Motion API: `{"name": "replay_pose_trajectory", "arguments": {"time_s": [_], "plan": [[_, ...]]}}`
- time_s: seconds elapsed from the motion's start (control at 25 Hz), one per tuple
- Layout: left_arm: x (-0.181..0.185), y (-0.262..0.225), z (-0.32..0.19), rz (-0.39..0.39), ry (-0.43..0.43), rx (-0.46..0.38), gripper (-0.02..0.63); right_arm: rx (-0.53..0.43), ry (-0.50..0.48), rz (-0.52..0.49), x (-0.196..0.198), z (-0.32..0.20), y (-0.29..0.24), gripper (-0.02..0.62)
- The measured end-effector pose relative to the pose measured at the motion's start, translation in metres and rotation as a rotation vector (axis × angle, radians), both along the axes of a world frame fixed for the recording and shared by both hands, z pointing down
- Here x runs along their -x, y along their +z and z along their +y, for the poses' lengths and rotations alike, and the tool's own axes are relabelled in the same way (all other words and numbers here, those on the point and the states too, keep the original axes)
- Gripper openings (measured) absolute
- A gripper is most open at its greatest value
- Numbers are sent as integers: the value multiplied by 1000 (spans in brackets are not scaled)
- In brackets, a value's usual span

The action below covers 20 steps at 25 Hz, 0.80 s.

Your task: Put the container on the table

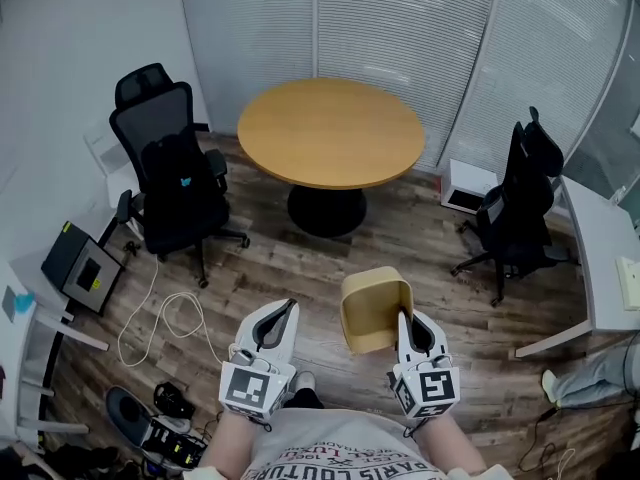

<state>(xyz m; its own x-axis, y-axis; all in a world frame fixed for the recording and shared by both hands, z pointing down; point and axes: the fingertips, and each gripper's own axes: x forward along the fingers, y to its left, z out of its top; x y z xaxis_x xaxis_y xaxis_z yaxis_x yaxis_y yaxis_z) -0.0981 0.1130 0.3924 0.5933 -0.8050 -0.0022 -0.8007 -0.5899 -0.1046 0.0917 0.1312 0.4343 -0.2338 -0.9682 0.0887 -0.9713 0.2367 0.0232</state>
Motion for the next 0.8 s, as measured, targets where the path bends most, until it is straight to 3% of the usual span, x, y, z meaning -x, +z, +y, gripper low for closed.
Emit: {"name": "replay_pose_trajectory", "arguments": {"time_s": [0.2, 0.48, 0.8], "plan": [[45, 0, -68, 1, 29, 6, 6, 17, 34, -10, 44, -68, 3, 12], [93, 8, -126, 16, 19, 32, 6, 34, 37, 5, 86, -125, 6, 12], [107, 31, -187, 13, -29, 71, 6, 54, 21, -5, 92, -197, 23, 12]]}}
